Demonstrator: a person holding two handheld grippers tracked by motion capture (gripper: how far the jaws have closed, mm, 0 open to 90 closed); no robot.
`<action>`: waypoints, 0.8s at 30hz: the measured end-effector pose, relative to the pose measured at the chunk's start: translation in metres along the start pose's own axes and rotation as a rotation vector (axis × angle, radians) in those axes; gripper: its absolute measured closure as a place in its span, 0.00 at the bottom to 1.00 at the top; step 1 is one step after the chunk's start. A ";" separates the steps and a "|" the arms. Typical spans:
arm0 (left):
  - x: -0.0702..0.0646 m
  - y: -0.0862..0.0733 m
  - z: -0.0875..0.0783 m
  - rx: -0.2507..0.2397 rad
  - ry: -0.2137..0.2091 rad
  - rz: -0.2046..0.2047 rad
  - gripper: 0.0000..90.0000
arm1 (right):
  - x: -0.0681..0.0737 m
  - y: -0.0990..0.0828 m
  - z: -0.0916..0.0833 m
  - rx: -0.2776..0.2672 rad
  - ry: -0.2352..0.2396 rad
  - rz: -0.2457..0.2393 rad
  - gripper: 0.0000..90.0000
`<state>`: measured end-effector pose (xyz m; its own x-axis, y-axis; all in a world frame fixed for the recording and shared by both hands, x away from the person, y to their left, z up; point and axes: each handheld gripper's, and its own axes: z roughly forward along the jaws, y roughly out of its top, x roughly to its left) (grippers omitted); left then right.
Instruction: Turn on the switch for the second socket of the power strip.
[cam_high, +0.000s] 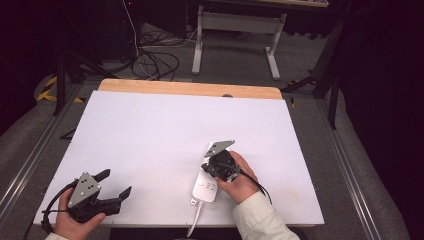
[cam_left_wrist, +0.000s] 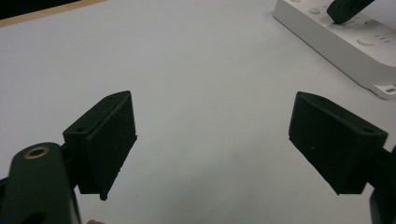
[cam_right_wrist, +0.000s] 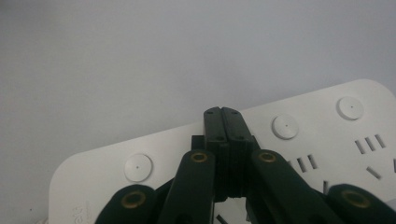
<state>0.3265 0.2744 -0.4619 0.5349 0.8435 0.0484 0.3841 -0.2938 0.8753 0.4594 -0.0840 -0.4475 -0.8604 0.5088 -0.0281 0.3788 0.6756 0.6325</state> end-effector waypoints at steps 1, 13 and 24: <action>0.000 0.000 0.000 0.000 0.001 -0.001 0.17 | 0.000 0.000 0.000 -0.002 -0.003 0.007 1.00; 0.000 0.000 0.000 0.002 0.003 -0.003 0.17 | 0.001 -0.002 0.001 -0.008 -0.008 0.009 1.00; -0.001 0.000 0.000 0.002 0.002 0.000 0.17 | 0.003 -0.004 0.002 -0.013 -0.024 0.016 1.00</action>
<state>0.3262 0.2732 -0.4619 0.5337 0.8442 0.0496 0.3856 -0.2951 0.8742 0.4560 -0.0836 -0.4516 -0.8459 0.5321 -0.0368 0.3876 0.6607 0.6429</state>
